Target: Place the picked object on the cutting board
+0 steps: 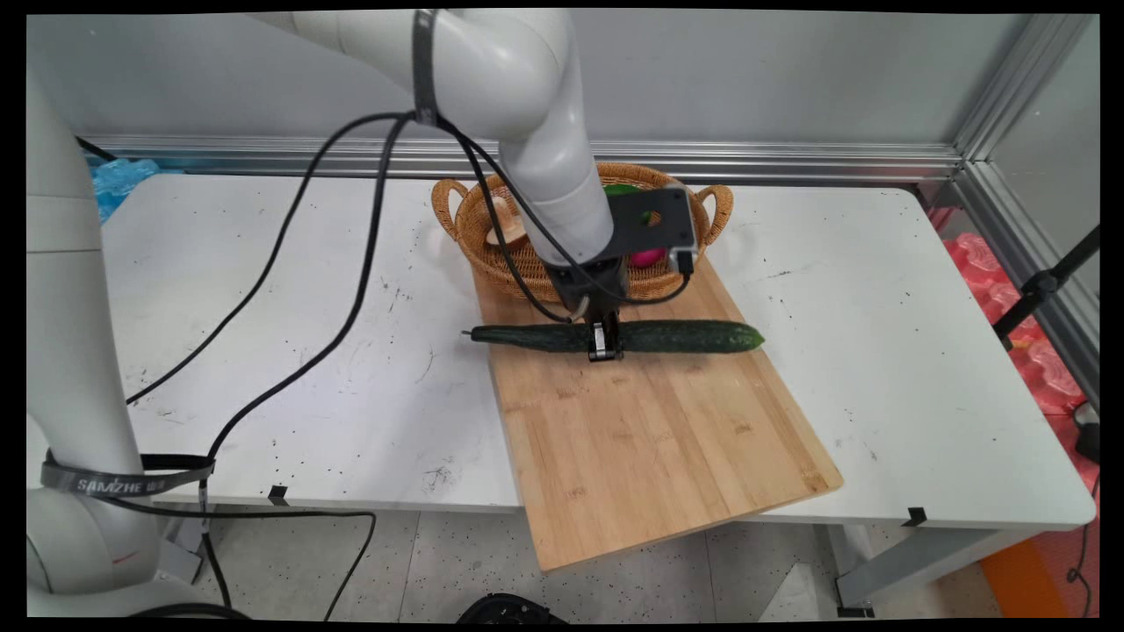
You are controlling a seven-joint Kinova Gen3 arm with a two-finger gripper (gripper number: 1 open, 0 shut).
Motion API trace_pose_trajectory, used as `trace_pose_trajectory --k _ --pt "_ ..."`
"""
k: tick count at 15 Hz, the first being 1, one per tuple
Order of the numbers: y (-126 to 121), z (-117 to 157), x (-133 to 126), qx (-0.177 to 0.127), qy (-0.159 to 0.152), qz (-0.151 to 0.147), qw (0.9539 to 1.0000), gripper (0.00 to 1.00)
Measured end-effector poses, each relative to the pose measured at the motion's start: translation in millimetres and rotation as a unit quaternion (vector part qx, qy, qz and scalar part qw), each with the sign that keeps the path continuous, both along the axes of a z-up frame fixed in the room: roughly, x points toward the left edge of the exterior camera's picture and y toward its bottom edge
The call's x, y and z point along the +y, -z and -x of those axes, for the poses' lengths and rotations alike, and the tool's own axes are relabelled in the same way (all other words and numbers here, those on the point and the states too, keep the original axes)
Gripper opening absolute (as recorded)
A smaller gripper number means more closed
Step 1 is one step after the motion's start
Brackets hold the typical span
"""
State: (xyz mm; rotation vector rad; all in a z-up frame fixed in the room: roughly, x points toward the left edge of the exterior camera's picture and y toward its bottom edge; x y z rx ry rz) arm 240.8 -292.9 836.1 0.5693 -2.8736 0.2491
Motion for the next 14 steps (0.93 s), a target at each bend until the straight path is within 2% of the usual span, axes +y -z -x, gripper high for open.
trace_pose_trajectory --k 6,7,14 --pt "22 2 -5 -0.014 0.014 -0.008 0.9998 0.0" --pt "24 2 -6 -0.016 0.016 -0.008 0.9997 1.0" --pt "19 -2 -6 -0.01 0.036 -0.009 0.9993 1.0"
